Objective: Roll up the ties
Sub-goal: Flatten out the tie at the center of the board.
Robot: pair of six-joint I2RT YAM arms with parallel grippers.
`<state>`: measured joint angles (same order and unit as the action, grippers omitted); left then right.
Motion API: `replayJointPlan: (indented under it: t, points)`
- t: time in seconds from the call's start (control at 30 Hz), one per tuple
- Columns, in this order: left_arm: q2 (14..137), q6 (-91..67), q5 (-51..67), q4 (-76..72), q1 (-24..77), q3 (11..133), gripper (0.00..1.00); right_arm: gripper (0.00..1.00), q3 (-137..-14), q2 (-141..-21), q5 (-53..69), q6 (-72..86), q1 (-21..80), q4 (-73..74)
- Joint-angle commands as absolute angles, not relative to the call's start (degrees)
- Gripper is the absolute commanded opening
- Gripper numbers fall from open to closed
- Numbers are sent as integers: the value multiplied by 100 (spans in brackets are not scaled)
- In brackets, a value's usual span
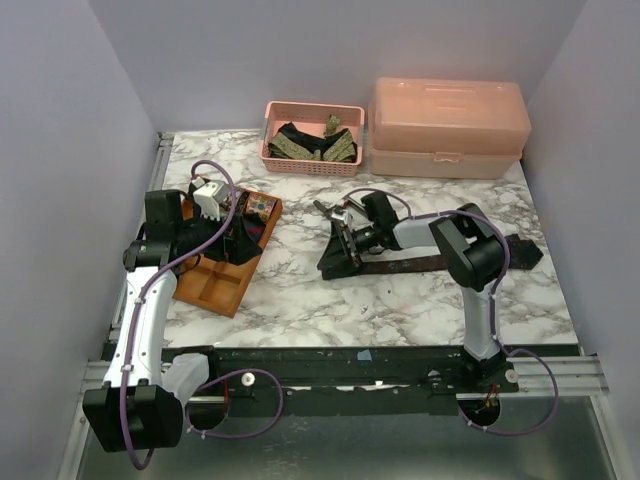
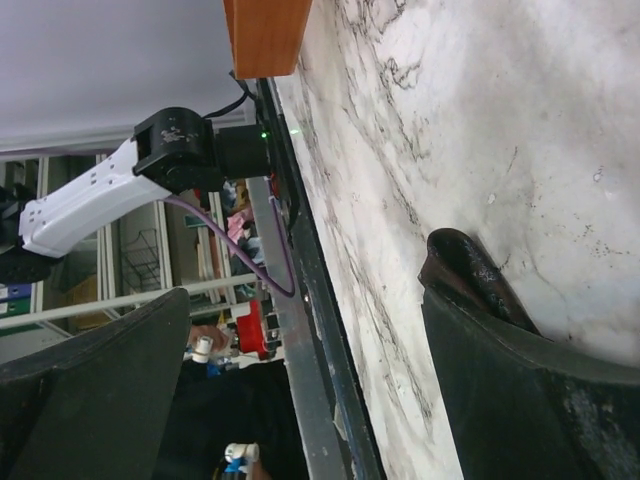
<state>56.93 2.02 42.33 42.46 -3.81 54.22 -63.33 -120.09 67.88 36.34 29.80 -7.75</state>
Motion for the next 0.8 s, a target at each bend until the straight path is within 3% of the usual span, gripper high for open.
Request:
replayJointPlan:
  t: [0.0,0.13,0.4,0.77]
  points:
    - [5722,219,4372,4171,-431,5585,98,100,-6381,-12183,6679,3129,3006,-441]
    - [5745,93,4440,4097,-430,5568,99,100,-6697,-11632,6758,2544,2939,506]
    - [5916,28,4589,3992,-431,5654,98,100,-6027,-10935,7376,1893,2088,1500]
    - [6179,-129,4531,4009,-431,5848,98,100,-5981,-11679,7187,1200,1817,1794]
